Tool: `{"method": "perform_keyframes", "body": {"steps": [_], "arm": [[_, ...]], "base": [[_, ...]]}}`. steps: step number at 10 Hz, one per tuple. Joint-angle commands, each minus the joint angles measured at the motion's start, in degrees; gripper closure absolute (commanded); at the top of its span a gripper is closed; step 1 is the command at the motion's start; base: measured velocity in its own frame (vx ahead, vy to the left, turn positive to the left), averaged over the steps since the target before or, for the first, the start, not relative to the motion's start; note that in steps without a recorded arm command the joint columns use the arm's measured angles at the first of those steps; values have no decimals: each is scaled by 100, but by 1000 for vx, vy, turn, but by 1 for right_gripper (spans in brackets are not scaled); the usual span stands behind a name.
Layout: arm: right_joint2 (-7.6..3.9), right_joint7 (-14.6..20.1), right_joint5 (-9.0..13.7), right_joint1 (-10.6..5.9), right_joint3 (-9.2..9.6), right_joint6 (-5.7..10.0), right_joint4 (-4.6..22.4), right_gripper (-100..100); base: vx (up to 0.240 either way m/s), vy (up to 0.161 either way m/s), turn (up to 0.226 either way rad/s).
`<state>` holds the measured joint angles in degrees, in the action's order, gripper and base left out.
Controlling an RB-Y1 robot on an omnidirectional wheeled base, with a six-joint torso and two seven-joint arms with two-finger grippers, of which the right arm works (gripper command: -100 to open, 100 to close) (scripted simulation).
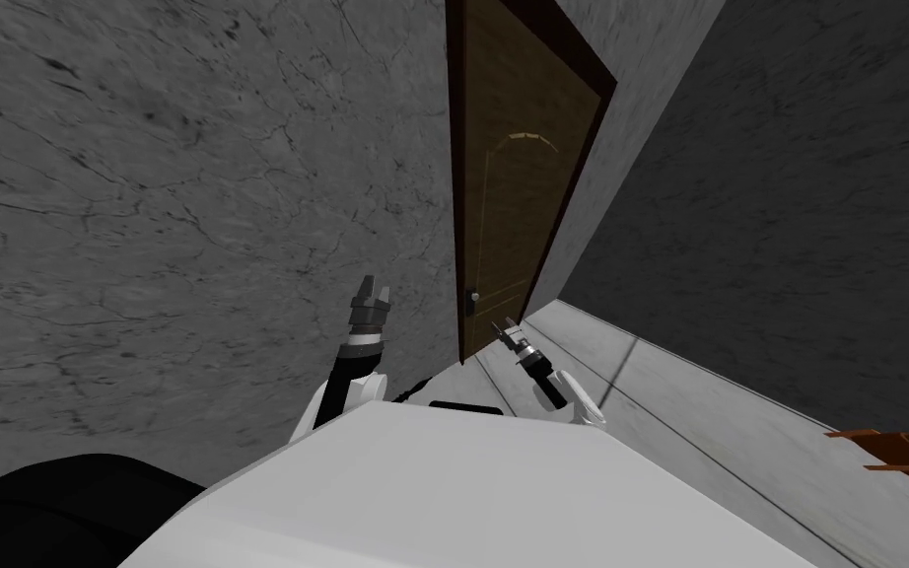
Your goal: Pull the door open
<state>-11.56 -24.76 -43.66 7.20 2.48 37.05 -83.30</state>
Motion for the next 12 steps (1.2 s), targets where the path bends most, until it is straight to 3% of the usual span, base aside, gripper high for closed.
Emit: {"method": "perform_keyframes", "body": {"steps": [1, 6, 7, 8, 10, 12], "arm": [[-56, -67, -140, -105, -1, 24, 161, -100], [-189, -393, -721, -413, 35, 127, 737, -100], [-207, -440, -804, -456, 40, 142, 819, -100], [-209, -377, -748, -436, 39, 115, 752, -100], [50, -565, -797, -687, 84, -115, 1001, -100], [151, -631, -813, -783, 101, -207, 1093, -100]], "base": [[88, 1, 11], [147, 1, 13], [156, -12, 10], [72, -6, 5], [127, 37, 57], [158, 54, 46]]}}
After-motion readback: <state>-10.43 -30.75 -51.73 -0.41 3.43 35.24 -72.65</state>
